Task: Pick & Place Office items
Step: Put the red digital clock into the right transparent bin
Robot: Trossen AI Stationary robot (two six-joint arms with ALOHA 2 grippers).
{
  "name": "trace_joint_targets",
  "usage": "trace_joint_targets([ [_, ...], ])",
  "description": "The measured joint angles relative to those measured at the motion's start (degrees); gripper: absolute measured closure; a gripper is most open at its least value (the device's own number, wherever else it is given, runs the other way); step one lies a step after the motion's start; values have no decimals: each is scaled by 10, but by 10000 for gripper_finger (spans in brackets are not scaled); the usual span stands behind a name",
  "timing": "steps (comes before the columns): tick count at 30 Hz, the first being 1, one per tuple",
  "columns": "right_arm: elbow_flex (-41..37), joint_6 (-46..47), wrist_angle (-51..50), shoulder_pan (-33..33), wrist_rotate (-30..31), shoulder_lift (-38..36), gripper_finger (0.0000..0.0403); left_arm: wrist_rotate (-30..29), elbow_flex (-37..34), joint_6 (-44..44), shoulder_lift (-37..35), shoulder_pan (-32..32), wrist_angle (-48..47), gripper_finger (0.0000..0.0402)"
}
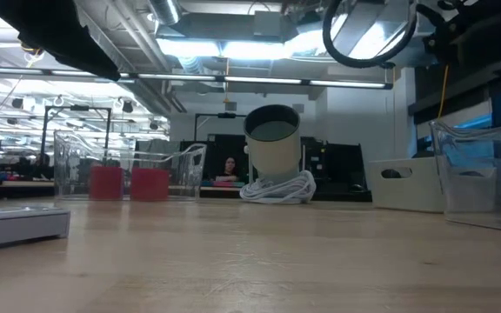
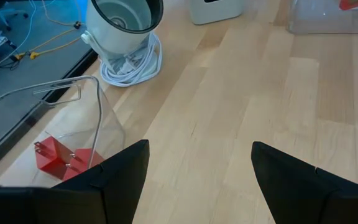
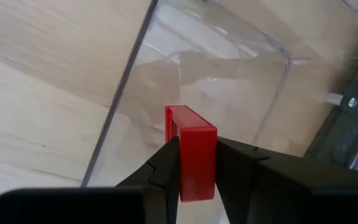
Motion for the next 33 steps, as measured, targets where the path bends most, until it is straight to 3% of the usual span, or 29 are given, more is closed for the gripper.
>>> trace_joint_targets([
  [21, -4, 0, 20, 5, 55, 0, 317, 7, 0, 0, 0, 0, 0, 121],
  [33, -68, 4, 38, 8, 20, 0, 319, 27, 0, 2, 0, 0, 0, 121],
])
